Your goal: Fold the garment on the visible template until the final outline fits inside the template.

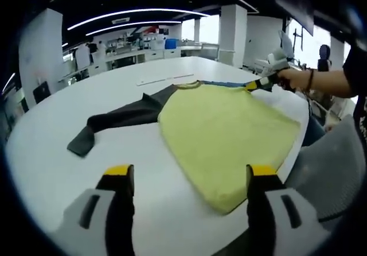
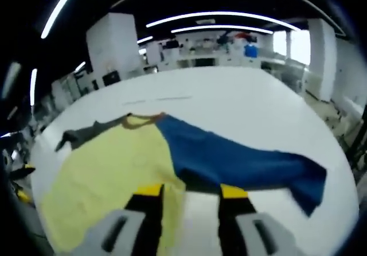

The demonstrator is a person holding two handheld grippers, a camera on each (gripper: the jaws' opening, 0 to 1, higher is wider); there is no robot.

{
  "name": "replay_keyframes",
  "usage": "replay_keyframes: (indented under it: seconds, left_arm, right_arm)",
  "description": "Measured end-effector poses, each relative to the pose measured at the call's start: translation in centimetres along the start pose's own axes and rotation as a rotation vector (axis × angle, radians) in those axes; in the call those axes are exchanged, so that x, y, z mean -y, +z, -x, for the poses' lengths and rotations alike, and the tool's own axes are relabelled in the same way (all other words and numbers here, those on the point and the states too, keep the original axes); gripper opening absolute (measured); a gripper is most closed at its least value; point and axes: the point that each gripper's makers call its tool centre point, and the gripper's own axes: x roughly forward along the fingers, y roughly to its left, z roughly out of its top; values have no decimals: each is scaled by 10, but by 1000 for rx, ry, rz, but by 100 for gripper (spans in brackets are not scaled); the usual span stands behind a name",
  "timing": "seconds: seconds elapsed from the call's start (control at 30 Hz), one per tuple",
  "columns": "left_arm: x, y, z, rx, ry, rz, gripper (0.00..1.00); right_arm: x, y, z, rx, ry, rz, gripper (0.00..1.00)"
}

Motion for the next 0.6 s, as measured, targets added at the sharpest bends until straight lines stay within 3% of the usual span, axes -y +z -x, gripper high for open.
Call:
replay_keyframes:
  seconds: [0.27,0.5,0.6]
  left_arm:
    - [-3,4,-1,14,10,-3,97]
    - [-2,4,-1,14,8,4,99]
    - [-1,4,0,15,10,5,99]
  right_arm:
    - [43,4,25,54,-81,8,57]
    - [92,-5,42,42,-169,-3,59]
    - [103,-13,50,31,-210,-20,57]
